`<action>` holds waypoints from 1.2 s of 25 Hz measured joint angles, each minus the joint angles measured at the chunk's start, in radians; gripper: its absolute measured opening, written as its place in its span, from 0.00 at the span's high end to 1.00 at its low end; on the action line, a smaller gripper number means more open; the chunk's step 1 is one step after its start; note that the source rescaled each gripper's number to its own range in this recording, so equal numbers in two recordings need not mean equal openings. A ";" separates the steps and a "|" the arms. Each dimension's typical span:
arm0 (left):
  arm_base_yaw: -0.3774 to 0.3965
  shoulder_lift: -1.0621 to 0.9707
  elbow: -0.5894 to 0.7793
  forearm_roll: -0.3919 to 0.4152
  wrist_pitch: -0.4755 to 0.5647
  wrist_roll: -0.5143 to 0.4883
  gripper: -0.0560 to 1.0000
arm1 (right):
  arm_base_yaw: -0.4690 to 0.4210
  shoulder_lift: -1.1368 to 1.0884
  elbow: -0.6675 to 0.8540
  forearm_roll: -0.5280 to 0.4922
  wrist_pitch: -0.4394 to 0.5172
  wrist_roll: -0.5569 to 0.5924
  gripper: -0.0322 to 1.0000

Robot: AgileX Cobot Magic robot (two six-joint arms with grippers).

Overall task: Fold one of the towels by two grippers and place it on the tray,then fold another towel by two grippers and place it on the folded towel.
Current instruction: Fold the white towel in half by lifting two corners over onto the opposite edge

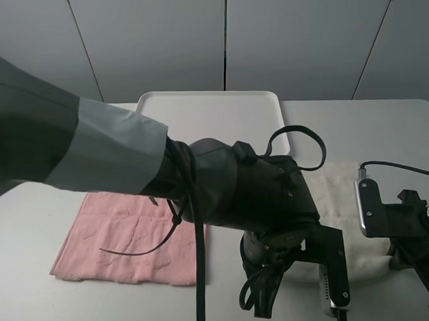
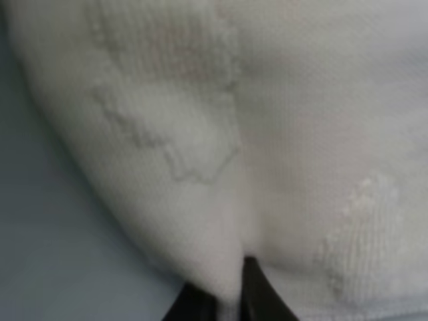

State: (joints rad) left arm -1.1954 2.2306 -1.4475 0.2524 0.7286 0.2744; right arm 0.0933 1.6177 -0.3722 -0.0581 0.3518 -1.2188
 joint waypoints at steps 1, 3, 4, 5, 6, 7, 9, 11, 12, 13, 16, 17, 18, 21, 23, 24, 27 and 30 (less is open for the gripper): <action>0.000 0.000 0.000 0.000 0.000 -0.013 0.94 | 0.000 0.000 -0.002 0.030 0.003 0.000 0.96; 0.000 0.000 0.000 0.000 0.000 -0.034 0.94 | 0.000 -0.012 -0.005 0.087 0.007 0.000 0.96; 0.004 -0.002 0.000 -0.004 0.000 -0.048 0.94 | 0.000 -0.017 -0.005 0.111 0.012 0.000 0.96; 0.007 -0.006 0.000 -0.006 0.000 -0.059 0.94 | 0.000 -0.025 -0.005 0.126 0.025 0.003 0.96; 0.014 -0.011 0.000 -0.013 0.002 -0.071 0.94 | 0.000 -0.034 -0.005 0.132 0.040 0.009 0.96; 0.021 -0.021 0.000 -0.022 0.004 -0.076 0.94 | 0.000 -0.045 -0.002 0.133 0.051 0.020 0.96; 0.037 -0.055 0.000 -0.040 0.006 -0.080 0.94 | 0.000 -0.076 -0.001 0.144 0.065 0.059 0.96; 0.058 -0.094 0.000 -0.064 0.011 -0.082 0.94 | 0.000 -0.116 -0.001 0.146 0.067 0.098 0.96; 0.066 -0.116 0.000 -0.072 0.014 -0.084 0.94 | 0.000 -0.141 -0.001 0.148 0.067 0.123 0.96; 0.076 -0.131 0.000 -0.076 0.017 -0.084 0.94 | 0.000 -0.168 -0.001 0.148 0.067 0.148 0.96; 0.090 -0.166 0.000 -0.080 0.031 -0.086 0.94 | 0.000 -0.250 0.001 0.150 0.071 0.258 0.96; 0.089 -0.170 0.000 -0.082 0.039 -0.086 0.94 | 0.000 -0.280 0.001 0.150 0.076 0.291 0.96; 0.089 -0.170 0.000 -0.088 0.044 -0.088 0.94 | 0.000 -0.304 0.001 0.150 0.083 0.327 0.96; 0.089 -0.172 0.000 -0.094 0.049 -0.100 0.94 | 0.000 -0.383 0.001 0.150 0.092 0.442 0.96; 0.092 -0.174 0.000 -0.092 0.043 -0.130 0.94 | 0.000 -0.422 0.001 0.150 0.094 0.527 0.96; 0.096 -0.174 0.000 -0.092 0.037 -0.144 0.94 | 0.000 -0.438 0.001 0.150 0.094 0.561 0.96; 0.116 -0.177 0.000 -0.092 0.020 -0.179 0.95 | 0.000 -0.454 0.001 0.150 0.096 0.660 0.96; 0.140 -0.179 0.000 -0.094 0.015 -0.201 0.95 | 0.000 -0.454 0.001 0.150 0.073 0.752 0.97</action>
State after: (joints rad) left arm -1.0556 2.0516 -1.4475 0.1584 0.7437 0.0734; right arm 0.0933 1.1636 -0.3710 0.0924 0.4247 -0.4671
